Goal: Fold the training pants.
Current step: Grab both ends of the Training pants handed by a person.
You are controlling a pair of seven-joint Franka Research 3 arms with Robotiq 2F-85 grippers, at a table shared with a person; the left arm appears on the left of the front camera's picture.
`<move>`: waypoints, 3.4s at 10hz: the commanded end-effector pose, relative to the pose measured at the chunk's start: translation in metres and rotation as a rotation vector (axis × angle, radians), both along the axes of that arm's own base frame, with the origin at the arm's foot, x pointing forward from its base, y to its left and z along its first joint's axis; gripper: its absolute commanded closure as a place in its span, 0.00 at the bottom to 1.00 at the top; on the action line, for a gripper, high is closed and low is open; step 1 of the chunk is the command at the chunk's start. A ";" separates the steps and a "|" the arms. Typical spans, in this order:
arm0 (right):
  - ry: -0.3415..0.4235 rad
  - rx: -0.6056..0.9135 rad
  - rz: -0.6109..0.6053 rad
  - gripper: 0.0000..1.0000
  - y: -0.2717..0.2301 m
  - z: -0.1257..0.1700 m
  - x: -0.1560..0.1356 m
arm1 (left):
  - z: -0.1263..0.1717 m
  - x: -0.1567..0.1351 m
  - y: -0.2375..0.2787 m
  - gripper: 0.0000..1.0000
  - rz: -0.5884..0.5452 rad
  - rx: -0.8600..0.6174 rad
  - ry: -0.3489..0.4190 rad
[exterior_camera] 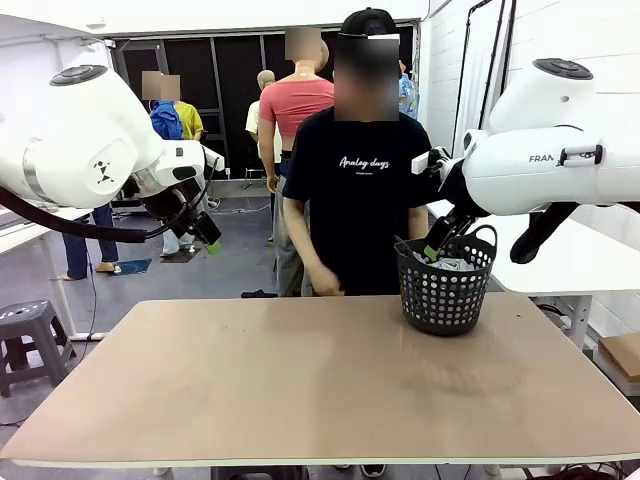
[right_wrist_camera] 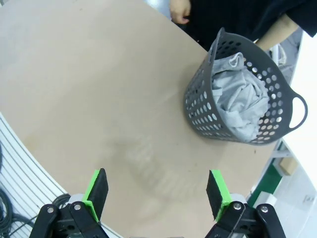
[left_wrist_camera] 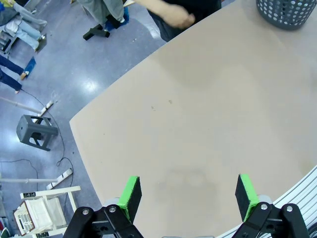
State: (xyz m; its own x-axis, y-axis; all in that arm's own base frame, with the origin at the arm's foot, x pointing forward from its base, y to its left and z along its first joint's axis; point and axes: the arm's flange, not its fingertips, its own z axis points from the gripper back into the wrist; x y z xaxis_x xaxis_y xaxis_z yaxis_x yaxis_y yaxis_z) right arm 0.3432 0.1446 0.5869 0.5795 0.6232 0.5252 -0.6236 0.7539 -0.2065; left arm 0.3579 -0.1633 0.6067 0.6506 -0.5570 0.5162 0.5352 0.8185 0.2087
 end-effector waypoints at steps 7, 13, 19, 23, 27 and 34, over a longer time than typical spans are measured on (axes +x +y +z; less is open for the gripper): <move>-0.002 0.003 -0.001 0.00 -0.001 0.003 0.001 | 0.000 0.001 0.000 0.00 0.000 0.000 0.001; -0.002 0.003 -0.001 0.00 -0.001 0.003 0.001 | 0.000 0.001 0.000 0.00 0.000 0.000 0.001; -0.002 0.003 -0.001 0.00 -0.001 0.003 0.001 | 0.000 0.001 0.000 0.00 0.000 0.000 0.001; -0.002 0.003 -0.001 0.00 -0.001 0.003 0.001 | 0.000 0.001 0.000 0.00 0.000 0.000 0.001; -0.002 0.003 -0.001 0.00 -0.001 0.003 0.001 | 0.000 0.001 0.000 0.00 0.000 0.000 0.001; -0.002 0.003 -0.001 0.00 -0.001 0.003 0.001 | 0.000 0.001 0.000 0.00 0.000 0.000 0.001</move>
